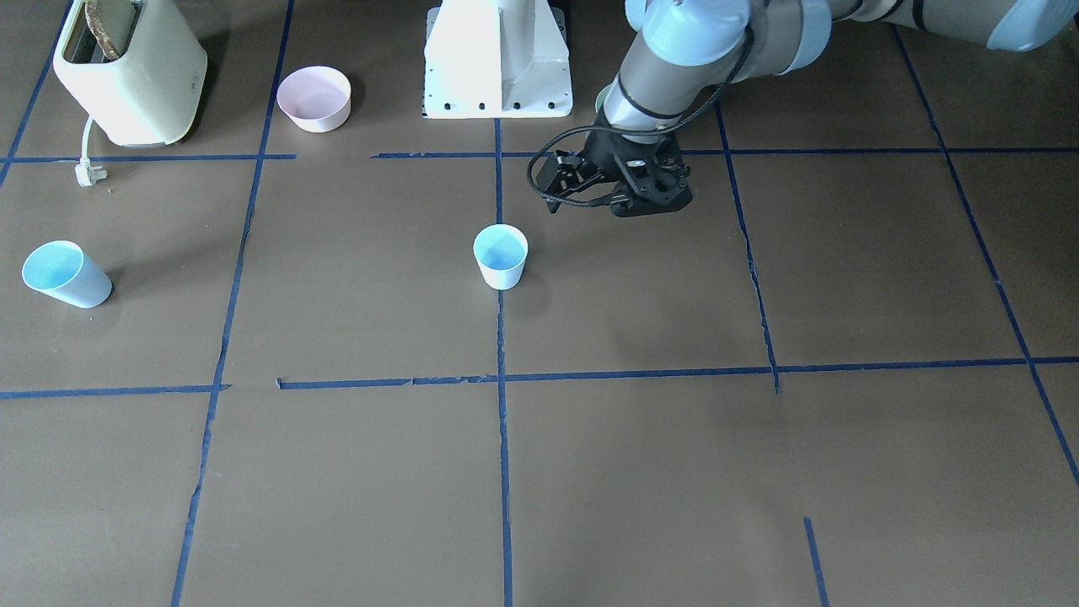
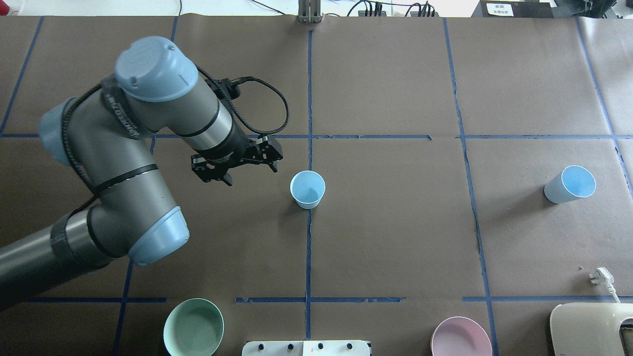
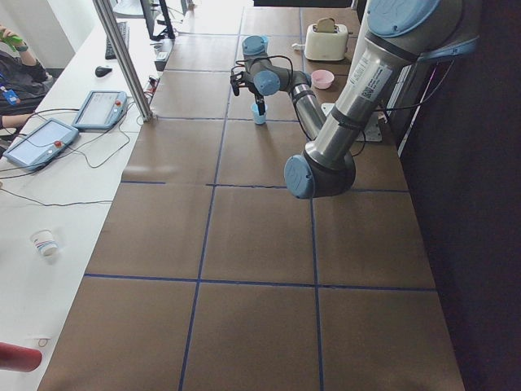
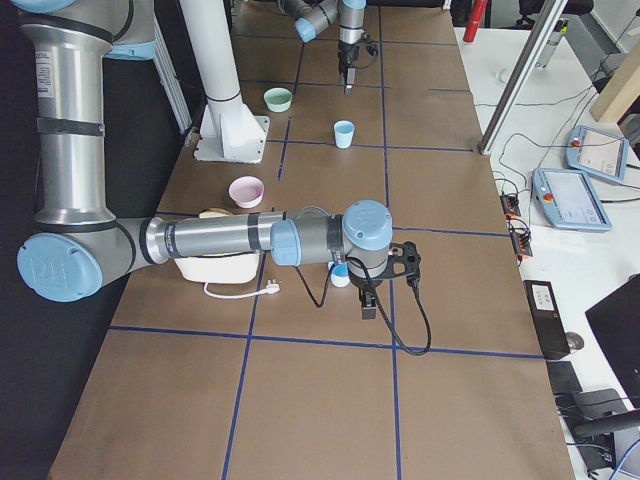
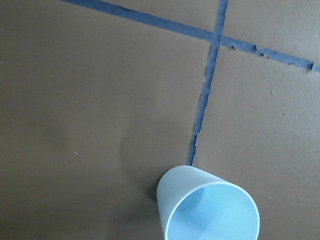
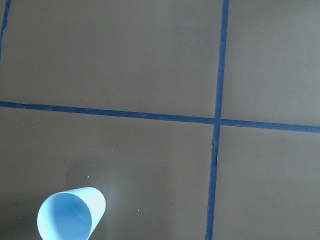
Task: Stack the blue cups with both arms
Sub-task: 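Open the left gripper to release the cup and lift away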
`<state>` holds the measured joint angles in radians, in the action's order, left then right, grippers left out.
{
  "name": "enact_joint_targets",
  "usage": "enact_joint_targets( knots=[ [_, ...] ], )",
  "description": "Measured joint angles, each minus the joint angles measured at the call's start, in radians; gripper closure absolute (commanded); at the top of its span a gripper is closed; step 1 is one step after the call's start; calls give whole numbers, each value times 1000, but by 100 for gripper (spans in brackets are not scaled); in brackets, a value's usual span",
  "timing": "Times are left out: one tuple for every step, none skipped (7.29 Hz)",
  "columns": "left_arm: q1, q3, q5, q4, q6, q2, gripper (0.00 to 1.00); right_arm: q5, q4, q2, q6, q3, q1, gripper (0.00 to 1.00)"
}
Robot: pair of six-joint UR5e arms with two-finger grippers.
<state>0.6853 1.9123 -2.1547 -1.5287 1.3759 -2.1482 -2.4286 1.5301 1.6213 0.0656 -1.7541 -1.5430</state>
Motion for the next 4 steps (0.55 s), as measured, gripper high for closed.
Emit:
enact_joint_targets(
  knots=[
    [29, 91, -6, 78, -68, 51, 0, 5, -61, 19, 80, -2, 48, 0],
    [52, 161, -8, 150, -126, 82, 0, 9, -145, 40, 186, -1, 99, 0],
    [67, 215, -9, 200, -159, 106, 0, 12, -238, 59, 320, 1, 160, 0],
    [78, 256, -10, 224, -173, 131, 0, 24, -336, 74, 452, 12, 224, 0]
  ],
)
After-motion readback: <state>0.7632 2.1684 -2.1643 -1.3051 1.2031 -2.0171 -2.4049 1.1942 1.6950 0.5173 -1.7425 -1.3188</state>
